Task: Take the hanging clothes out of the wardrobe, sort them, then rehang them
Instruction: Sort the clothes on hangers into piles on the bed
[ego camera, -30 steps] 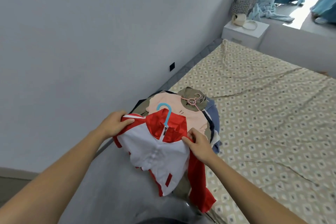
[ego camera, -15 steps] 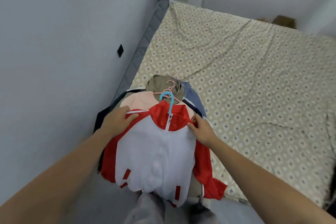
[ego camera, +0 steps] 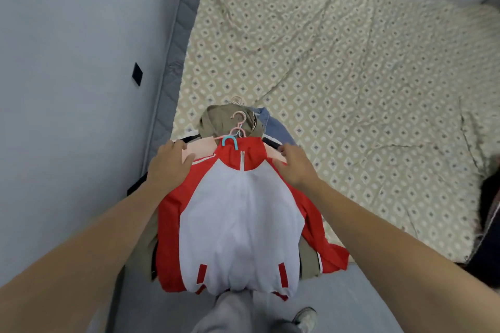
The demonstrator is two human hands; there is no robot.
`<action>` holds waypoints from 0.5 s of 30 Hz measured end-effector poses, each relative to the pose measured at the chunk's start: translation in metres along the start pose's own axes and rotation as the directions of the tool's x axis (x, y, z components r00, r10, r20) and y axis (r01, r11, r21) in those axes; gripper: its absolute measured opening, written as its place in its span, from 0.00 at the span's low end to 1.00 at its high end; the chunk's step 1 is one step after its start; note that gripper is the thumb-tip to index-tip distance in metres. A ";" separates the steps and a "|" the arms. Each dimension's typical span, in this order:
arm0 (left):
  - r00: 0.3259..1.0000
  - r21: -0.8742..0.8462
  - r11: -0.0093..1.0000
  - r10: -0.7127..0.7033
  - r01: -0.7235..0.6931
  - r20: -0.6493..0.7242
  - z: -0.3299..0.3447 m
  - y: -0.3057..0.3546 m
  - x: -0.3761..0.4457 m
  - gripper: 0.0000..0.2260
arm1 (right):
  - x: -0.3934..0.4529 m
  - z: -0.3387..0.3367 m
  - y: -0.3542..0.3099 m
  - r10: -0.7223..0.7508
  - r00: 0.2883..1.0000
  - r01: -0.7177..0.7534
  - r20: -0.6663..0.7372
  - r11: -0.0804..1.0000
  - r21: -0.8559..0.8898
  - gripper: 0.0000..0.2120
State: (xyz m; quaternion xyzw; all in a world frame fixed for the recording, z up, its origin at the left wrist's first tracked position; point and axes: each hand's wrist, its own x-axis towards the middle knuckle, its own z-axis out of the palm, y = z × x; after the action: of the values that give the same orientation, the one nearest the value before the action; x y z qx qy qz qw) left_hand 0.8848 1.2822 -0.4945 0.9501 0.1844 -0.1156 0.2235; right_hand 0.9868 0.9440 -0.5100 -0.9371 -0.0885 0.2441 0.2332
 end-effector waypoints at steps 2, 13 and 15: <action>0.999 0.038 0.999 0.032 -0.032 0.009 -0.006 0.013 -0.007 0.16 | -0.025 -0.011 0.001 -0.009 1.000 0.009 -0.003 1.000 0.012 0.18; 0.878 0.232 0.863 0.474 -0.449 -0.062 -0.031 0.155 -0.086 0.25 | -0.174 -0.094 0.045 -0.023 0.967 0.034 -0.253 0.999 0.036 0.22; 0.838 0.275 0.810 0.545 -0.518 -0.026 -0.028 0.186 -0.108 0.27 | -0.205 -0.105 0.064 -0.003 0.957 0.016 -0.291 0.999 0.044 0.24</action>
State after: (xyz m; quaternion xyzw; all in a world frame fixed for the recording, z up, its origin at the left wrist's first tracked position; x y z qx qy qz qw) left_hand 0.8652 1.1080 -0.3666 0.9890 -0.0943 -0.0219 0.1119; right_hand 0.8649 0.7891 -0.3740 -0.9567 -0.0521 0.1044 0.2666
